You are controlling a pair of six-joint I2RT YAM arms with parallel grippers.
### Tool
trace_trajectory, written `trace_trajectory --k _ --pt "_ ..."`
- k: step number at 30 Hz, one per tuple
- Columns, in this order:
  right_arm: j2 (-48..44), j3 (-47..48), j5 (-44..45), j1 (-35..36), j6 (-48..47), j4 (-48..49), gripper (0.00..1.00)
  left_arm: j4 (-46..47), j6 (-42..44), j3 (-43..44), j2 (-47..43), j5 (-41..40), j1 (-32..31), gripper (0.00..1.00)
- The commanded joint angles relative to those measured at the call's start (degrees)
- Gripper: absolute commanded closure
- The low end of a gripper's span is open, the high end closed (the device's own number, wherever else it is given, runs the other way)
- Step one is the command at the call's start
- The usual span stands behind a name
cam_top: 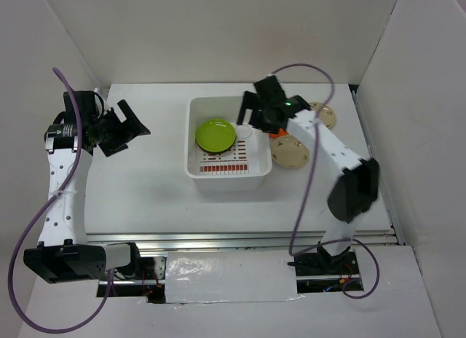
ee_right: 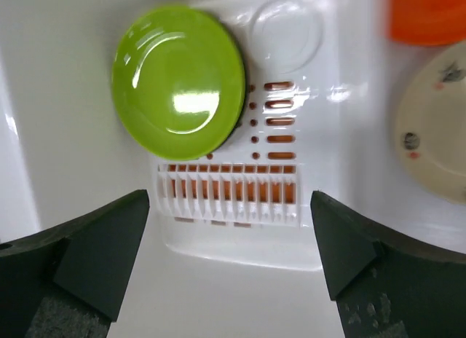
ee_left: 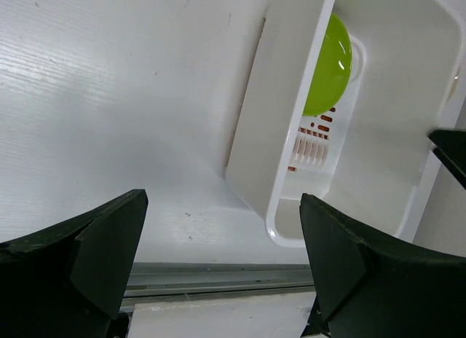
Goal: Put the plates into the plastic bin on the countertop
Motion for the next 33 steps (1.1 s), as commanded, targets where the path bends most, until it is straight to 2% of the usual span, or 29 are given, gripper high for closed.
trace_trajectory --k 1,3,4,6,9,10,12,16,24,27,31,32,33 --pt "-24.83 -18.56 7.62 -6.38 4.03 11.32 0.0 0.18 2.05 2.68 -0.93 -0.97 0.29 0.01" --pt "-31.56 -26.8 6.4 -12.79 5.96 16.63 0.0 0.35 2.49 2.07 -1.45 -1.15 0.38 0.01" --pt "-36.47 -33.89 5.17 -15.25 6.41 21.09 0.0 0.27 2.58 1.89 -1.46 -0.89 0.29 0.01" --pt "-38.27 -40.6 0.01 -23.07 6.24 23.76 0.0 0.79 2.85 0.67 -1.63 -0.36 0.29 0.01" --pt "-34.6 -43.7 -5.37 -32.3 4.76 23.51 0.0 1.23 2.76 -0.3 -1.46 1.22 0.29 0.01" --pt "-31.97 -45.8 -11.65 -33.54 3.61 25.51 0.0 1.23 2.85 -0.22 -1.46 1.92 0.2 0.01" --pt "-30.28 -48.79 -15.57 -36.79 2.29 28.77 0.0 1.15 3.2 0.13 -1.28 2.54 0.2 0.01" --pt "-26.25 -55.13 -23.47 -40.32 2.9 38.25 0.0 0.18 4.43 1.36 -0.93 3.33 0.2 0.01" --pt "-13.24 -51.36 -25.78 -41.9 3.34 36.7 0.05 -0.17 5.57 -0.39 -1.46 4.56 0.29 0.01" --pt "-9.2 -49.17 -25.07 -41.38 3.51 33.63 0.09 0.35 5.22 -1.09 -1.28 5.52 0.29 0.01" --pt "-8.22 -48.37 -23.14 -40.85 3.69 31.6 0.17 0.97 4.52 -1.8 -0.93 6.94 0.2 0.01" --pt "-7.52 -47.5 -22.97 -40.68 3.6 31.08 0.2 1.23 4.34 -1.97 -0.93 7.11 0.2 0.01" --pt "-7.34 -46.97 -22.96 -40.67 3.34 29.94 0.3 1.41 4.25 -1.97 -0.84 7.2 0.29 0.01"
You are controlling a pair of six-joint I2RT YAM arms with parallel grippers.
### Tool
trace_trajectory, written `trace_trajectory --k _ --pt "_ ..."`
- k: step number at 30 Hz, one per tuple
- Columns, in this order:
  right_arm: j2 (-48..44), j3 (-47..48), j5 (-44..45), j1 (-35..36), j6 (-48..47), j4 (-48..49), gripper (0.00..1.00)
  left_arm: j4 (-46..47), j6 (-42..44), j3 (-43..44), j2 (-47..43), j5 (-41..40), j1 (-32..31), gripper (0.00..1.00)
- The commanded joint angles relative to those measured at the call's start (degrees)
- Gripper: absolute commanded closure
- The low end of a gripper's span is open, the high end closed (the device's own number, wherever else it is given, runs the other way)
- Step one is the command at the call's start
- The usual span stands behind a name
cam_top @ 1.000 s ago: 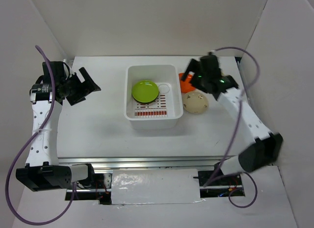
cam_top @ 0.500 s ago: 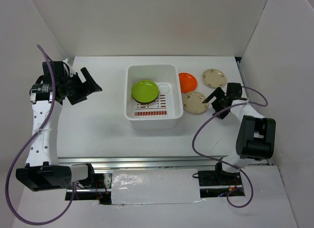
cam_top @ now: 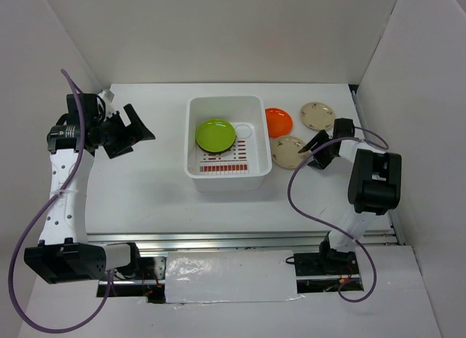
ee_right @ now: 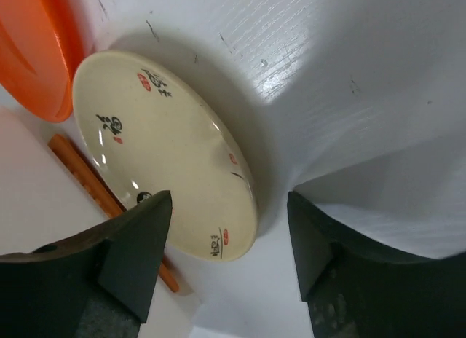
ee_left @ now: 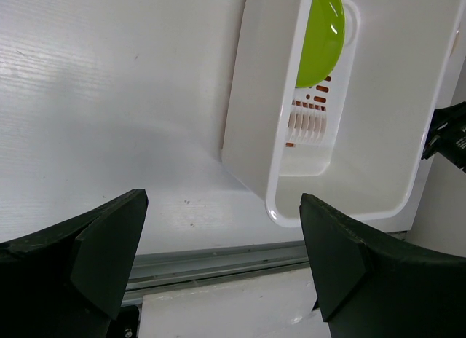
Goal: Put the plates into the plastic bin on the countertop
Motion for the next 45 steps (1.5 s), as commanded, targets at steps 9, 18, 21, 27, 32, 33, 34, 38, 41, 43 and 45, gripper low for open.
trace_trajectory --k 9,18,21,27,32,33,34,38,41,43,45 --pt "3.65 6.3 2.15 0.7 -1.39 -6.66 0.76 0.84 0.32 2.41 0.8 1.67 0.29 0.01" --pt "0.32 4.45 5.75 0.7 -1.13 -8.85 1.0 0.57 0.23 3.81 2.83 2.72 0.29 0.01" --pt "-5.65 3.66 9.17 0.79 0.45 -10.78 1.0 0.13 -0.12 6.0 3.27 3.07 -0.06 0.01" --pt "-21.56 8.05 25.87 5.35 7.75 -18.96 1.0 2.32 -2.57 12.16 4.93 3.6 -3.39 0.01" --pt "-25.54 18.85 35.38 13.94 9.08 -25.45 1.0 4.96 -4.86 15.41 7.39 2.81 -9.37 0.01" --pt "-25.1 20.61 35.38 15.54 8.46 -26.43 1.0 5.31 -5.39 16.03 8.01 2.55 -10.68 0.01" --pt "-23.96 24.1 35.55 17.38 8.11 -27.31 1.0 5.32 -5.48 16.21 8.36 2.02 -11.3 0.01" --pt "-21.14 30.19 36.96 28.53 8.1 -29.33 1.0 5.41 -5.66 15.95 8.37 1.23 -12.54 0.01" --pt "-16.41 34.84 35.64 33.46 8.54 -29.07 1.0 5.23 -5.39 15.24 7.58 0.61 -12.54 0.01" --pt "-10.79 37.57 34.41 35.32 8.55 -29.34 1.0 4.53 -5.13 14.89 7.14 0.0 -12.54 0.01" --pt "-4.02 42.75 33.1 37.17 8.72 -30.04 1.0 3.74 -4.87 14.37 6.43 -0.53 -12.54 0.01"
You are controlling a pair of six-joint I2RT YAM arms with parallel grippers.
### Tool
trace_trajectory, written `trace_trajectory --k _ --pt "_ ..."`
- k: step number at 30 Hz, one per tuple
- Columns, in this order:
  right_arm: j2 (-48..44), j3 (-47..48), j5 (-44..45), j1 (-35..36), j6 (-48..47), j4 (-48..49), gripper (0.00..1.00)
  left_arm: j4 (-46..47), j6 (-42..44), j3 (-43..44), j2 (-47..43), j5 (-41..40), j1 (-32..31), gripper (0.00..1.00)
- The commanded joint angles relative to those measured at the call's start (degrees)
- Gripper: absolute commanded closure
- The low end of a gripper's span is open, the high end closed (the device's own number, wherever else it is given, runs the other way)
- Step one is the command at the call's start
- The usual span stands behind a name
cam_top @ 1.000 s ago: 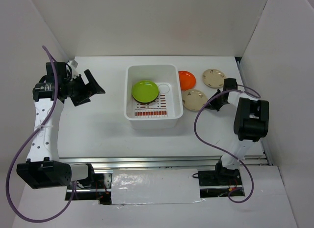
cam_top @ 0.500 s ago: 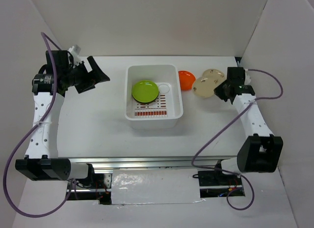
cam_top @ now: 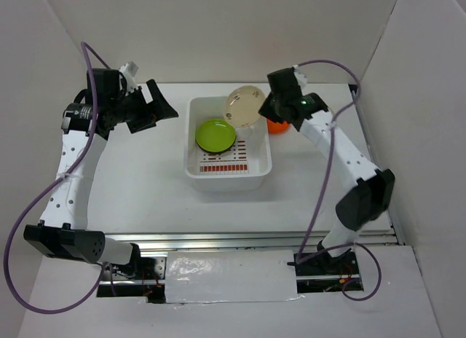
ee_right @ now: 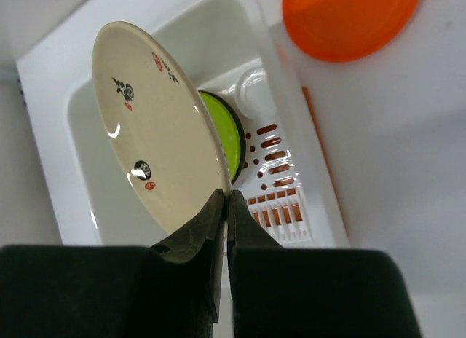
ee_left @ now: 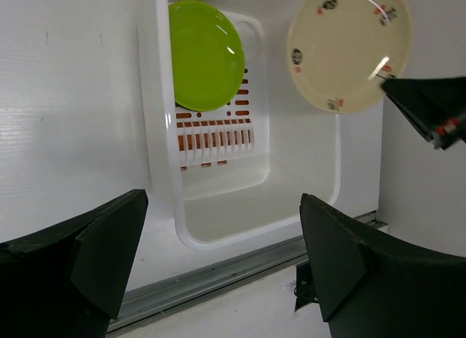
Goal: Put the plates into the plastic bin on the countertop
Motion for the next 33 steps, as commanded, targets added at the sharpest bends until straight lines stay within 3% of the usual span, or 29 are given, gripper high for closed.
trace_trajectory --k 1,8,15,17,18,20,21,22,27,30,33 --pt "9.13 7.42 -1.33 2.44 1.05 -2.93 1.0 -0.26 0.2 -0.72 -2.55 -1.9 -0.13 0.01" --pt "26.53 24.2 -2.48 5.88 1.49 -7.77 1.0 -3.87 2.58 -1.86 -5.72 -4.63 0.66 0.01" --pt "29.98 25.19 -6.87 7.37 1.05 -5.84 0.97 -5.71 4.25 -3.53 -7.65 -5.08 2.51 0.01" --pt "29.63 25.54 -7.14 8.07 0.7 -5.84 0.83 -5.89 4.34 -3.8 -7.65 -4.9 2.77 0.01" --pt "29.11 25.46 -7.66 8.34 0.35 -5.76 0.47 -5.98 4.51 -3.71 -7.56 -4.72 2.86 0.01" --pt "26.57 25.11 -7.93 8.51 -0.18 -5.49 0.19 -5.98 4.43 -3.71 -7.48 -4.63 3.21 0.01" --pt "25.51 25.11 -8.8 8.6 -0.44 -4.97 0.14 -5.98 4.43 -3.53 -7.3 -4.63 3.21 0.01" --pt "24.1 25.11 -9.24 8.43 -1.49 -4.53 0.0 -5.89 4.34 -3.45 -7.21 -4.72 3.3 0.01" --pt "13.91 26.16 -8.64 3.26 -4.13 -4.7 0.0 -6.07 4.25 -3.09 -6.77 -5.16 3.39 0.01" --pt "7.15 17.32 -6.7 -4.8 -3.88 -0.25 0.0 -5.98 4.16 -3.53 -6.95 -5.69 3.3 0.01" --pt "2.48 1.51 -7.75 -15.16 -1.25 8.52 0.0 -5.54 4.16 -4.58 -7.91 -6.04 3.48 0.01"
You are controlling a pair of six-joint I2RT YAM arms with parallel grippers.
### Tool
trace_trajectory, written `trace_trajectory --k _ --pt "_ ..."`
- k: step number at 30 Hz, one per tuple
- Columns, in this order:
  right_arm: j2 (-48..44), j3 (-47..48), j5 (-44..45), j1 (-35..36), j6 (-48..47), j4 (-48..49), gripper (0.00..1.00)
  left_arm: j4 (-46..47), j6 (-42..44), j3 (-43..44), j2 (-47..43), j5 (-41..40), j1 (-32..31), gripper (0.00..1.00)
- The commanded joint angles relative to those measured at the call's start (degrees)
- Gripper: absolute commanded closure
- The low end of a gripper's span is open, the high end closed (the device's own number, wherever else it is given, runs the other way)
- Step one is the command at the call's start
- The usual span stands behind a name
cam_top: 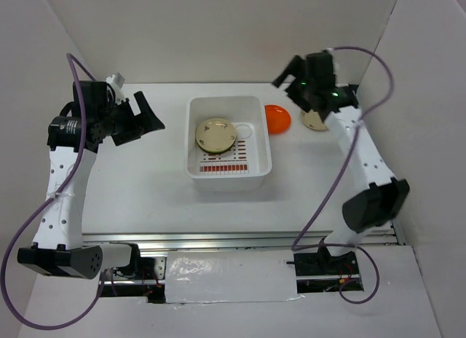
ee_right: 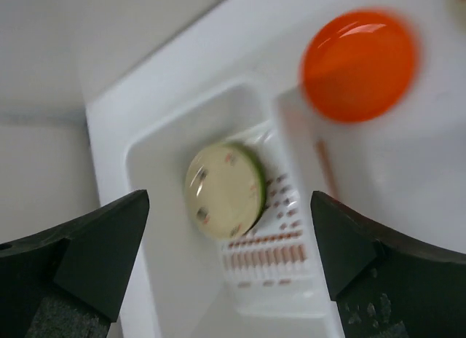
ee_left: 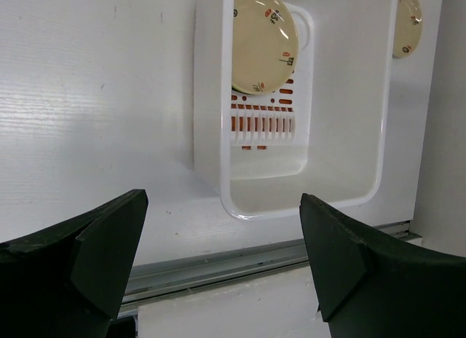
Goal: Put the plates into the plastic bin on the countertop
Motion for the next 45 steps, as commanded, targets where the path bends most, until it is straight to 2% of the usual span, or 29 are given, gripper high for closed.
trace_trajectory --k 1,3,5,6,8,11,17,23,27,36,38,40,44,45 --pt "-4.19 -17.12 1.12 -11.99 2.39 9.91 0.0 0.89 0.69 -1.46 -1.49 -1.03 0.31 0.01" --pt "-5.34 -26.81 -2.38 -18.57 4.32 19.83 0.0 1.32 1.04 -2.43 -2.45 -0.08 0.57 0.01" --pt "-4.91 -31.24 -7.03 -22.72 5.64 25.29 0.0 2.11 2.0 -3.13 -2.89 2.37 0.57 0.01" --pt "-4.56 -35.0 -8.8 -25.61 6.35 31.32 0.0 2.47 2.53 -3.39 -3.42 3.43 0.66 0.01" --pt "-3.77 -37.49 -11.26 -27.91 7.49 37.68 0.0 3.87 3.41 -4.44 -4.04 5.72 0.75 0.01" --pt "-1.13 -39.7 -12.85 -30.99 8.98 41.92 0.0 6.06 4.11 -7.25 -5.79 7.31 0.66 0.01" --pt "8.44 -40.4 -18.21 -35.29 13.89 47.62 0.0 8.62 3.59 -13.23 -8.26 7.76 0.84 0.01" --pt "17.06 -31.98 -16.73 -35.57 11.54 37.82 0.01 6.34 4.56 -12.36 -7.91 3.45 1.01 0.01" --pt "20.22 -29.07 -16.9 -35.83 11.8 37.88 0.05 6.78 4.03 -12.1 -6.94 3.36 1.1 0.01" --pt "28.3 -19.77 -16.55 -36.19 14.61 29.55 0.41 6.69 4.03 -9.02 -3.69 1.34 1.19 0.01" --pt "30.67 -16.78 -17.6 -36.45 14.62 26.73 0.55 6.6 4.2 -8.15 -2.9 1.07 1.27 0.01" --pt "32.0 -14.84 -18.04 -36.62 14.53 24.37 0.58 6.69 4.29 -7.97 -2.55 0.98 1.36 0.01" --pt "34.38 -10.44 -18.48 -36.45 13.82 21.1 0.97 7.04 4.2 -7.97 -2.11 0.99 1.45 0.01" --pt "34.38 -10.52 -18.66 -36.45 13.82 21.1 0.99 6.95 4.2 -7.97 -2.11 0.81 1.54 0.01"
